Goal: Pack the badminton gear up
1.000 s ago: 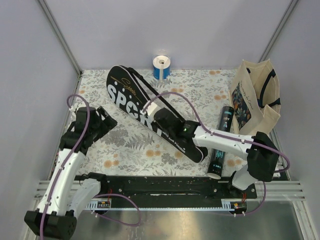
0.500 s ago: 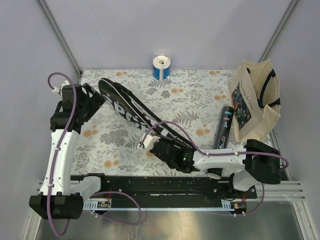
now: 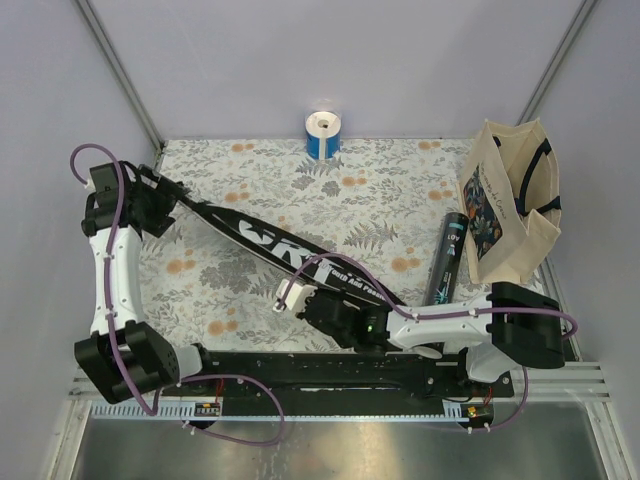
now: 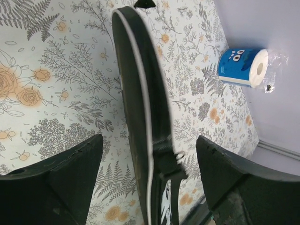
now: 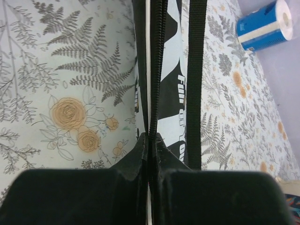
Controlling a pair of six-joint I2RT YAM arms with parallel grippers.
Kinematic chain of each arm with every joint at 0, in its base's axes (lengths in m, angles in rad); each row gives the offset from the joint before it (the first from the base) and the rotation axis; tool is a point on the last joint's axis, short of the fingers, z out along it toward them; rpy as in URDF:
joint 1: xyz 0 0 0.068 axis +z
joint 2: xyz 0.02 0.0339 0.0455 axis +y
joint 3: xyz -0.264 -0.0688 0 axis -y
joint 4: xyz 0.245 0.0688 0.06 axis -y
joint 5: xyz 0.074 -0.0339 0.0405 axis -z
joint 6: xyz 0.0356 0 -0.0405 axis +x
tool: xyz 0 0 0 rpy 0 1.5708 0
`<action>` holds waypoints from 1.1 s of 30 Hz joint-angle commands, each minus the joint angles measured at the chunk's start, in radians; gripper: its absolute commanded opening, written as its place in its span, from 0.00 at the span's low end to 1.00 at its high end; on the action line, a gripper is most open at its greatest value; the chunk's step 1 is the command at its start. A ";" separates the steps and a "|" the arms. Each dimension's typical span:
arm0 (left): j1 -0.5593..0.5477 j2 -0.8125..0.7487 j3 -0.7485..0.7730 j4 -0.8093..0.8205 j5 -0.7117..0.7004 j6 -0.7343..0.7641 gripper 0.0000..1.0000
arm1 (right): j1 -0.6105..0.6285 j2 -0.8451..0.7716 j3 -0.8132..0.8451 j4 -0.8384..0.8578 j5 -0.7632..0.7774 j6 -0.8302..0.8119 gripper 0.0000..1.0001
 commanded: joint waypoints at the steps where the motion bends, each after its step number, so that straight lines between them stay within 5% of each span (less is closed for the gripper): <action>1: 0.075 0.053 -0.028 0.120 0.177 -0.031 0.81 | 0.007 -0.050 -0.032 0.063 -0.062 0.012 0.00; 5: 0.085 0.064 -0.074 0.172 0.247 -0.044 0.75 | 0.007 -0.087 -0.086 0.138 -0.131 -0.034 0.00; 15: 0.187 0.016 -0.166 0.106 0.087 0.030 0.74 | -0.008 -0.072 -0.155 0.378 -0.272 -0.154 0.00; 24: 0.270 0.041 -0.239 0.195 0.208 0.004 0.54 | -0.057 -0.060 -0.155 0.445 -0.410 -0.244 0.00; 30: 0.283 0.049 -0.268 0.227 0.257 -0.007 0.49 | -0.085 -0.064 -0.170 0.448 -0.479 -0.276 0.00; 33: 0.283 0.038 -0.296 0.269 0.299 -0.030 0.31 | -0.112 -0.055 -0.172 0.433 -0.506 -0.293 0.00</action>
